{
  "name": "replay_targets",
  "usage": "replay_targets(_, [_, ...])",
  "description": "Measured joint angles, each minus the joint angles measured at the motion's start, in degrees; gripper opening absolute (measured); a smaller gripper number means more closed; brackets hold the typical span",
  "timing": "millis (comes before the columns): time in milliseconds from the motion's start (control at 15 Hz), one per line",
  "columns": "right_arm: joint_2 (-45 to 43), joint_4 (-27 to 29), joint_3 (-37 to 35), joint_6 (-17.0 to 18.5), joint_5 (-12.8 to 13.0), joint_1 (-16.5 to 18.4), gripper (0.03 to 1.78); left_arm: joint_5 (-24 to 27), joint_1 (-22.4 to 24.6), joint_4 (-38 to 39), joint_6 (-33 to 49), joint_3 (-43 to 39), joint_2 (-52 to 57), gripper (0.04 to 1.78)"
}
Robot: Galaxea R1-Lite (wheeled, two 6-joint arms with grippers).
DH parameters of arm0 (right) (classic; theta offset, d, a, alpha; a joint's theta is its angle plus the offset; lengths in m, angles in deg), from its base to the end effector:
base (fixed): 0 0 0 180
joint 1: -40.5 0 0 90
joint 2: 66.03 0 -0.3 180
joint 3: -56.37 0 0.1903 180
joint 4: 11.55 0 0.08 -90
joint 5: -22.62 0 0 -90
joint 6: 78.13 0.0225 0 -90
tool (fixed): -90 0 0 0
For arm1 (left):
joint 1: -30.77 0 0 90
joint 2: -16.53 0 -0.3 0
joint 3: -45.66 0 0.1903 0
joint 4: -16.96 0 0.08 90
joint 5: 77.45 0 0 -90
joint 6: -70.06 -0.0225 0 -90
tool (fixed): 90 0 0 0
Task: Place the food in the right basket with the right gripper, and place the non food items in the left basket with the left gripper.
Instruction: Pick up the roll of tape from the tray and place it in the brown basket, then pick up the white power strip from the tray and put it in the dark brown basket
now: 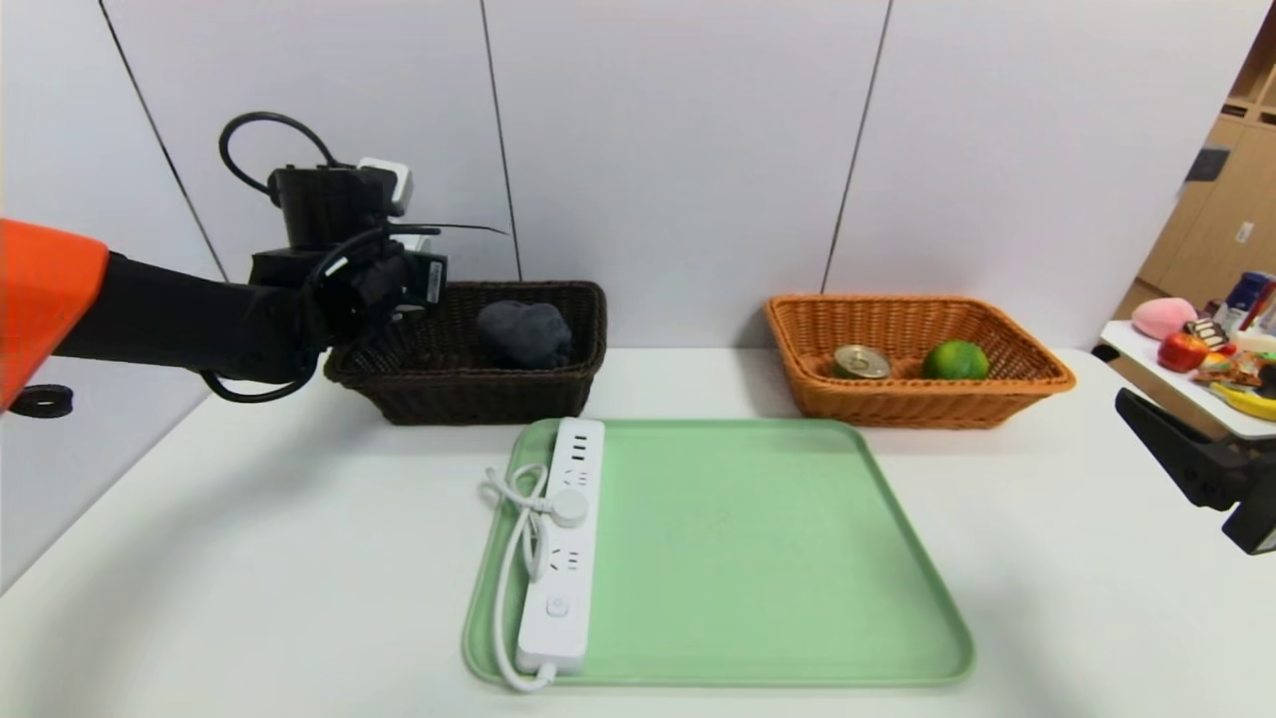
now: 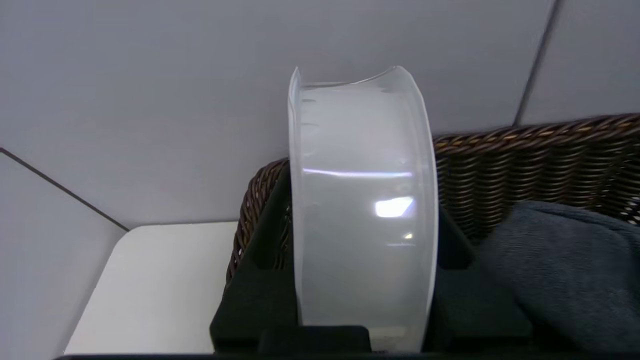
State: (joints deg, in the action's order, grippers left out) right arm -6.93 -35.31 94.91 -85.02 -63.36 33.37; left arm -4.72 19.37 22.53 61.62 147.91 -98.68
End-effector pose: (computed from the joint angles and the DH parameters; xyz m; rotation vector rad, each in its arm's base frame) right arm 0.1256 0.0141 0.1963 -0.1148 -0.0588 0.0509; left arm 0.4070 -0.0753 0.2157 0.1789 0.1324 0.0930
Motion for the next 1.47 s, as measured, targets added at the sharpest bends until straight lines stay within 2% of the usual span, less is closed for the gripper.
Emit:
replay_targets(733, [-0.37,0.05,-0.09,0.02,0.07,0.0,1.7,-0.5,0.63,0.29,2.05,-0.13,-5.95,0.59])
replay_targets(867, [-0.39,0.02,-0.05,0.02,0.09,0.0,1.7,-0.59,0.9,1.18,2.07,-0.28,-6.12,0.85])
replay_targets(1067, [-0.39,0.05,0.0,-0.02,0.0,-0.02,1.7,-0.63,1.45,3.36,1.77,-0.57,-6.58,1.12])
replay_targets(1467, [-0.37,0.02,-0.13,0.0,0.0,-0.04,1.7,-0.06,1.27,2.06,1.17,1.32,-2.78,1.44])
